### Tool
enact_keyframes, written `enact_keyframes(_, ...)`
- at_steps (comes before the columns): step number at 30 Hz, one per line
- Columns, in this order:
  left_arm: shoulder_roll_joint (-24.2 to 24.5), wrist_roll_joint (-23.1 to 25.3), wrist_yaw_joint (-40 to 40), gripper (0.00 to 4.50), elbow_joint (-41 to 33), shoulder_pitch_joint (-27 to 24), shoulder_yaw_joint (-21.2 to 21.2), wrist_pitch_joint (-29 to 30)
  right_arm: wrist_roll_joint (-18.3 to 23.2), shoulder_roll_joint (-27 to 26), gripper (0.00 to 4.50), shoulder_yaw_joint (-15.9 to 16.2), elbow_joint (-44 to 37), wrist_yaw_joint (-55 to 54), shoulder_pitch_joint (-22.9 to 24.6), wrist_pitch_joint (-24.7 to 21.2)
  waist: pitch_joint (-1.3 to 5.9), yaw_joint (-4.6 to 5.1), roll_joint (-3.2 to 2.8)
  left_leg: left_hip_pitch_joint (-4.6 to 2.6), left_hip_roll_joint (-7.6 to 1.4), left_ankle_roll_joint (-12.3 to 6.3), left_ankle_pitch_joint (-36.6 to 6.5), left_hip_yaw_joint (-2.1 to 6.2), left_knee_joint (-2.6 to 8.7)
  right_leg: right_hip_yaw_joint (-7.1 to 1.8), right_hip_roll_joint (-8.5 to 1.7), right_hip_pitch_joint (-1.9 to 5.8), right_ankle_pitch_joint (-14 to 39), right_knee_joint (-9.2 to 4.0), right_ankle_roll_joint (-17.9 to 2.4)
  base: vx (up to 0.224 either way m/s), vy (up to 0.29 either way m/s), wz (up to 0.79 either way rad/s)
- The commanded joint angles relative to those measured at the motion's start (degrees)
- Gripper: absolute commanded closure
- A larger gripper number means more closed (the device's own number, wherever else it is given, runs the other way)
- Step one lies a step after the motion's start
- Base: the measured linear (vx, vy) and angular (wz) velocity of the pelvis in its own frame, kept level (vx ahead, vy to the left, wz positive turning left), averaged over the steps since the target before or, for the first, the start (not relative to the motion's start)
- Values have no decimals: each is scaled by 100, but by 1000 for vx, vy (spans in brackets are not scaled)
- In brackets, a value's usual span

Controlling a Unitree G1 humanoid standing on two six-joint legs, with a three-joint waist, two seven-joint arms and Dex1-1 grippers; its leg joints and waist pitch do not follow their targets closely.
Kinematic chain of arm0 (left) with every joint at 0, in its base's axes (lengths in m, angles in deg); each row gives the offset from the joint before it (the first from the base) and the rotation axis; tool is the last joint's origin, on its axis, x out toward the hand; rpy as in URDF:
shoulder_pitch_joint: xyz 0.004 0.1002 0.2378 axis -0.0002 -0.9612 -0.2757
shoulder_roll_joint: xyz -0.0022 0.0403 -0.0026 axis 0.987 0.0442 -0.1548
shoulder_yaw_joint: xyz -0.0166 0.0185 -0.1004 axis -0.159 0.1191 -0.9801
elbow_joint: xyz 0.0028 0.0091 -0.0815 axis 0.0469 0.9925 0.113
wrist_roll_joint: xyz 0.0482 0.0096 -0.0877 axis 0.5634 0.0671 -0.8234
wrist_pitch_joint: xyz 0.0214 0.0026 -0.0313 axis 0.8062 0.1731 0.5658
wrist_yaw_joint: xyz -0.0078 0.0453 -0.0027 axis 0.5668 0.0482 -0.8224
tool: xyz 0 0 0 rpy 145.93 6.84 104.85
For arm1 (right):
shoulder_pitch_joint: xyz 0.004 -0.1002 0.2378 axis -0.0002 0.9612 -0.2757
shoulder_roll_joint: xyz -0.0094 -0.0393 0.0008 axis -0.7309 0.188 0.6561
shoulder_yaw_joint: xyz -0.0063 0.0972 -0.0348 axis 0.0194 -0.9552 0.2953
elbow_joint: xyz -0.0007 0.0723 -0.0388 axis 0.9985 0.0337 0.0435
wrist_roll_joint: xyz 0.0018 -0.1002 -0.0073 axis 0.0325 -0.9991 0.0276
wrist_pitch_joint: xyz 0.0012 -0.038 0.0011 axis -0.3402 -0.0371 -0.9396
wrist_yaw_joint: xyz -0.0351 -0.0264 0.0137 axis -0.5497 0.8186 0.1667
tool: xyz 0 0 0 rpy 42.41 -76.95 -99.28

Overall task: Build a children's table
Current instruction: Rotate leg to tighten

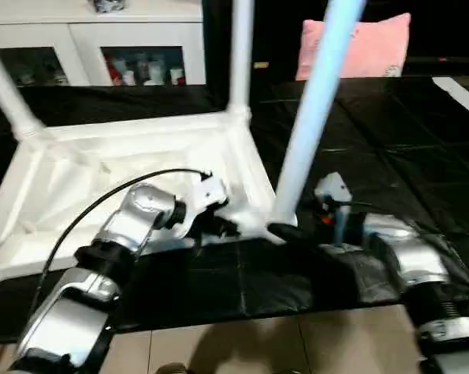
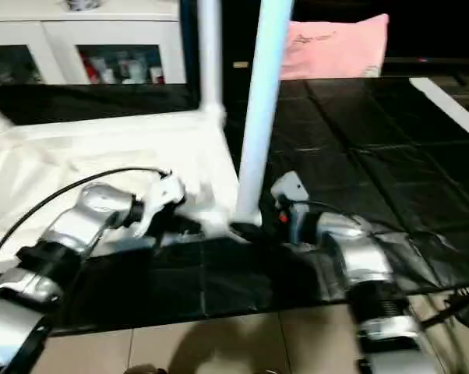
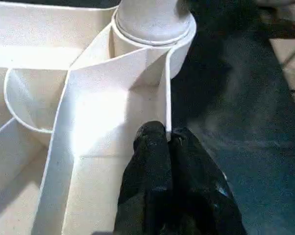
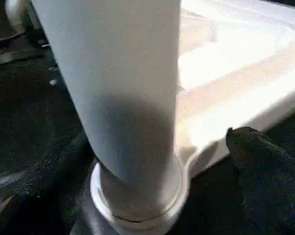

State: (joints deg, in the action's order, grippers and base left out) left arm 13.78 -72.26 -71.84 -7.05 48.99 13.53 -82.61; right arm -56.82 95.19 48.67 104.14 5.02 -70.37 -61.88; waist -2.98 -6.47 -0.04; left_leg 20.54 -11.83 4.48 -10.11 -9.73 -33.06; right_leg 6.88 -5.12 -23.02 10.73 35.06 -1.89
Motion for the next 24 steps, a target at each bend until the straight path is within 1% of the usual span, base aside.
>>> enact_keyframes(1,17,-77,-438,450,-222,39,170,-121,23,53,5,108,-131,339,5,91,396,1,4,-17,-169,-463,-951,-7,302,-356,-368,380,816,-416,-1224,0,0,0)
enact_keyframes(2,17,-77,-438,450,-222,39,170,-121,23,53,21,108,-131,339,5,91,399,-4,0,-15,-178,-451,-902,-2,304,-356,-370,377,808,-412,-1221,0,0,0)
enact_keyframes(3,111,-91,-720,450,-253,39,256,-207,143,119,32,211,-155,724,-21,-38,403,-12,13,-23,-173,-462,-912,-6,300,-353,-365,375,814,-417,-1230,0,0,0)
enact_keyframes(4,147,-94,-825,450,-278,34,288,-236,179,133,40,251,-140,858,-42,-85,400,-14,10,-8,-179,-479,-900,-1,302,-353,-367,380,800,-404,-1243,0,0,0)
enact_keyframes(6,197,-104,-969,450,-347,18,329,-254,214,149,45,310,-96,1006,-78,-108,404,-24,4,-18,-185,-476,-888,0,301,-354,-368,367,766,-406,-1258,0,0,0)
enact_keyframes(7,218,-107,-1023,450,-386,8,347,-252,225,151,74,340,-76,1074,-94,-112,409,-29,11,-14,-192,-468,-880,3,303,-358,-375,376,729,-392,-1280,0,0,0)
enact_keyframes(9,234,-113,-1064,450,-420,0,362,-250,226,151,83,365,-58,1126,-108,-101,412,-40,-2,-18,-194,-469,-840,2,300,-358,-372,368,661,-378,-1308,0,0,0)
enact_keyframes(10,260,-126,-1133,450,-484,-14,391,-246,215,142,87,407,-30,1197,-130,-84,409,-48,4,-19,-195,-464,-847,3,302,-356,-374,368,671,-378,-1317,0,0,0)
enact_keyframes(11,268,-133,-1153,450,-504,-19,399,-245,210,138,99,421,-23,1213,-136,-81,410,-51,6,-15,-189,-462,-847,-1,298,-357,-372,371,674,-379,-1311,0,0,0)
enact_keyframes(12,271,-135,-1162,450,-512,-21,402,-245,203,131,99,426,-17,1218,-139,-63,411,-57,7,-11,-189,-446,-829,2,297,-359,-376,375,681,-378,-1299,0,0,0)
enact_keyframes(15,271,-138,-1191,450,-549,-24,415,-241,182,82,132,453,28,1246,-161,-7,412,-65,15,-12,-183,-427,-831,1,295,-356,-376,374,724,-378,-1275,0,0,0)
enact_keyframes(16,264,-138,-1199,450,-567,-24,422,-234,182,64,132,470,35,1269,-164,-3,414,-67,17,-7,-180,-420,-819,1,293,-357,-375,378,745,-380,-1256,0,0,0)
enact_keyframes(17,262,-140,-1219,450,-584,-28,427,-234,183,51,154,485,31,1293,-162,-2,416,-69,7,-7,-181,-420,-810,4,293,-355,-377,378,742,-377,-1257,0,0,0)
enact_keyframes(18,261,-142,-1228,450,-595,-32,430,-233,184,46,161,493,26,1306,-159,-2,419,-70,6,-5,-180,-420,-785,4,292,-355,-372,377,712,-375,-1253,0,0,0)
enact_keyframes(20,271,-147,-1252,450,-627,-44,440,-228,195,44,170,514,16,1345,-154,-5,424,-75,2,-8,-184,-432,-765,5,288,-355,-371,377,640,-365,-1271,0,0,0)
enact_keyframes(22,294,-155,-1272,450,-679,-63,457,-214,222,56,196,549,6,1400,-149,-12,430,-78,-4,-10,-184,-454,-736,5,283,-353,-366,376,529,-353,-1303,0,0,0)
enact_keyframes(24,298,-153,-1274,450,-684,-65,460,-214,226,58,209,555,2,1408,-147,-14,429,-84,-4,-7,-183,-456,-744,5,282,-353,-367,380,529,-352,-1308,0,0,0)
